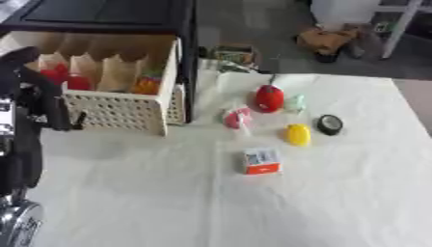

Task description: Pick up objects from table and place into drawer.

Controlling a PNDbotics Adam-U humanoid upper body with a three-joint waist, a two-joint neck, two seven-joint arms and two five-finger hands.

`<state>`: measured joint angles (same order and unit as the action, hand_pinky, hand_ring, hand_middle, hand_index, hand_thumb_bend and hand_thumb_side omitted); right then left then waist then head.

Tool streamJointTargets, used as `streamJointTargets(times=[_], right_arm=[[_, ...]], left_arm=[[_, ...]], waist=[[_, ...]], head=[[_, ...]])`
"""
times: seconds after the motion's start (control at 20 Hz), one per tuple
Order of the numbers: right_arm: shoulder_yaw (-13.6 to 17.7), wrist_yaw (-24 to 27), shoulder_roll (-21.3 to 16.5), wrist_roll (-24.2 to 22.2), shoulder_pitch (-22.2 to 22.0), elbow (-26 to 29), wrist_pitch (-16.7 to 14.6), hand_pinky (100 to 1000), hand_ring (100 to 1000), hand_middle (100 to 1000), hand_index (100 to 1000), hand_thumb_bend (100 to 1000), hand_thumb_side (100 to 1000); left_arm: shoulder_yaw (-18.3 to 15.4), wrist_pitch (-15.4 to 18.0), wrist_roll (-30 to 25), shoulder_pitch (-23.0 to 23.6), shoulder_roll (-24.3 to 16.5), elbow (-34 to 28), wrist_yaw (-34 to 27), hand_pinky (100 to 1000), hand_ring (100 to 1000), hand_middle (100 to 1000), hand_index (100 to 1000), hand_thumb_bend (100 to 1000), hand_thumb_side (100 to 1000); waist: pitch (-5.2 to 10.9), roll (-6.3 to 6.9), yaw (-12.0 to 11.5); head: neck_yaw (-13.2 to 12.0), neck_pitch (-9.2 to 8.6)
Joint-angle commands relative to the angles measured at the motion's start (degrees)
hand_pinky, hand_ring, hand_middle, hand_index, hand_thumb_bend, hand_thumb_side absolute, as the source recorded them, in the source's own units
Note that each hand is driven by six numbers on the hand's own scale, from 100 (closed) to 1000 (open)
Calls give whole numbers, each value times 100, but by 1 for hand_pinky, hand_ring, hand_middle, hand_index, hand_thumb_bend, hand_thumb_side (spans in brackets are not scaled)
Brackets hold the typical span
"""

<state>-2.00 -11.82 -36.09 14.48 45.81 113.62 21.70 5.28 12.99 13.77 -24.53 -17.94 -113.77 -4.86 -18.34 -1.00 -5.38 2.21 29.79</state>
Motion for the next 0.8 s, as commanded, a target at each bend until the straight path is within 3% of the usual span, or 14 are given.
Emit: streamJointTargets(times=[0.05,0.25,0.45,0.8], right_arm=[[157,234,-238,292,-175,97,-243,659,587,590,708,123,602],[271,423,-304,616,-657,97,-615,700,613,605,717,100,595],[352,550,-399,869,-1122,97,-1051,744,646,627,732,100,645],[466,682,-475,1038,-1664,97,-1602,756,657,632,740,100,696]], left_arm=[[-108,162,126,-21,-333,-82,91,199,212,411,747,100,672],[-199,384,326,12,-720,-82,225,193,206,407,746,100,672],[-310,623,554,128,-1279,-82,422,180,189,398,733,100,672],[-442,814,939,589,-2416,-82,1107,112,114,347,673,100,465]], waist=[[145,31,26],[152,96,92],[147,144,146],[127,191,195]], head=[[-53,76],[-134,90],[-201,101],[-230,98]])
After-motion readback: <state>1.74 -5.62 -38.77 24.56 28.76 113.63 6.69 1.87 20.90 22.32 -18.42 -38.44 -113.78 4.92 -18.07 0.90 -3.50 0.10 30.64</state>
